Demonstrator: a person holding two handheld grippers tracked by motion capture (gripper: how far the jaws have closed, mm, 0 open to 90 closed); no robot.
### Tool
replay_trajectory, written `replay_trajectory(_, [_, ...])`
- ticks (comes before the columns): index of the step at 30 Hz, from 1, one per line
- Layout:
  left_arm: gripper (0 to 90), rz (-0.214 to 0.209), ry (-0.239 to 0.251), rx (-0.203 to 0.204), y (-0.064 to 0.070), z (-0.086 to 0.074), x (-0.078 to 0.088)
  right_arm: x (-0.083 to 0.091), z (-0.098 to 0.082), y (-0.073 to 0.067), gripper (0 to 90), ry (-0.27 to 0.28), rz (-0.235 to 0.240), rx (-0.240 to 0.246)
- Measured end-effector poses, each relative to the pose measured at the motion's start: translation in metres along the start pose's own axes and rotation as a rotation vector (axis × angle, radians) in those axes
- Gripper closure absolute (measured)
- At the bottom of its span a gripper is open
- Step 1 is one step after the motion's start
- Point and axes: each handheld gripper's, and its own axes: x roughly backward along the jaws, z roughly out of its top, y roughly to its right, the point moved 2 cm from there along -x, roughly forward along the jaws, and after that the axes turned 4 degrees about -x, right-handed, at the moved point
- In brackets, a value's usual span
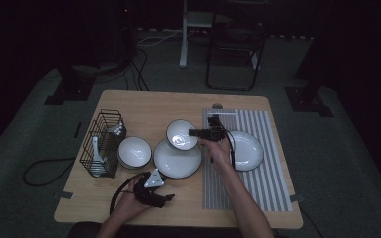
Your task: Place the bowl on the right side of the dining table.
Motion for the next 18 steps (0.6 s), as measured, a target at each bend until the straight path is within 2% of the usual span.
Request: replay_trajectory(18, [28.5, 0.0, 0.003, 0.0, 0.0, 0.0, 0.0, 0.01, -0.001, 0.012, 80.8, 0.016, -0.017, -0.018])
